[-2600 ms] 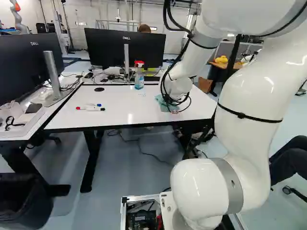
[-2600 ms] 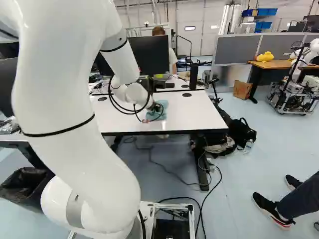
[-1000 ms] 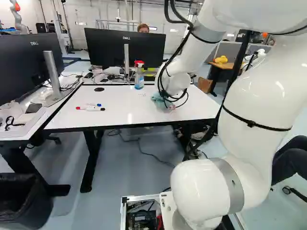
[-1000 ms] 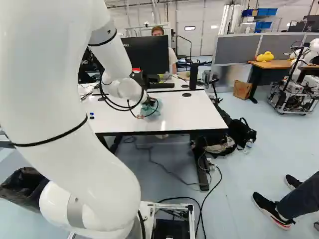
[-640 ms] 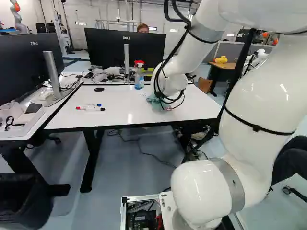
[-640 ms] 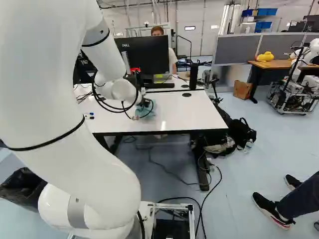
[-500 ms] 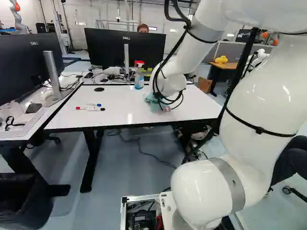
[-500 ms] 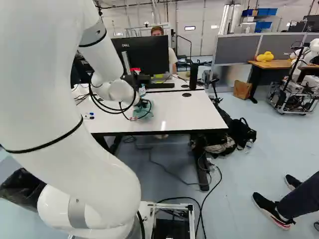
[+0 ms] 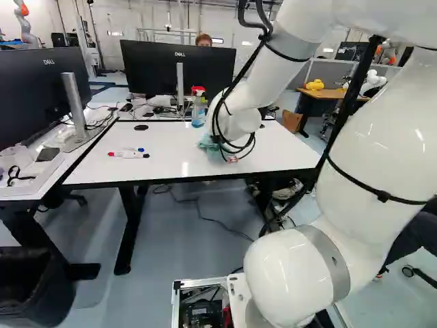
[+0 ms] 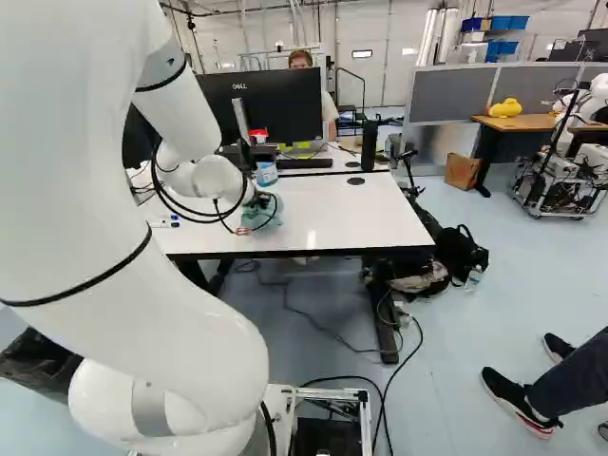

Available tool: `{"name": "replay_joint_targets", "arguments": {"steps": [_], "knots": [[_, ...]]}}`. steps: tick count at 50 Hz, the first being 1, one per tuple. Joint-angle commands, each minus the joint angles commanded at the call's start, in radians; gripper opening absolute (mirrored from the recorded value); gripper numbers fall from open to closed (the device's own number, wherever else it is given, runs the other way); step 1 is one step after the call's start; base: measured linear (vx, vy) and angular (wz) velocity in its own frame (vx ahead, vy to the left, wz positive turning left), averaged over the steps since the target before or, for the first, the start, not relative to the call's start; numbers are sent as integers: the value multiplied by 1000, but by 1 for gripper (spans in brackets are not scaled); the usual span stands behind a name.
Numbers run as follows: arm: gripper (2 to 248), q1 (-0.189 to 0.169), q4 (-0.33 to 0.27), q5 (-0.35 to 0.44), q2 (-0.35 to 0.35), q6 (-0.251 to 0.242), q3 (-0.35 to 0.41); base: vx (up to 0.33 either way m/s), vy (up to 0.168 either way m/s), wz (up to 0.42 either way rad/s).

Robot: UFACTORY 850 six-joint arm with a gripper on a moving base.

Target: Clean the table with the green towel

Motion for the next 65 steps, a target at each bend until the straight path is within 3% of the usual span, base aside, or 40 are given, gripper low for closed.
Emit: {"name": "replay_joint_targets", "arguments": {"steps": [35, 65], "knots": [[35, 1, 0, 0, 2, 0, -6, 0, 0, 0], [35, 28, 0, 0, -84, 0, -152, 0, 0, 0]]}}
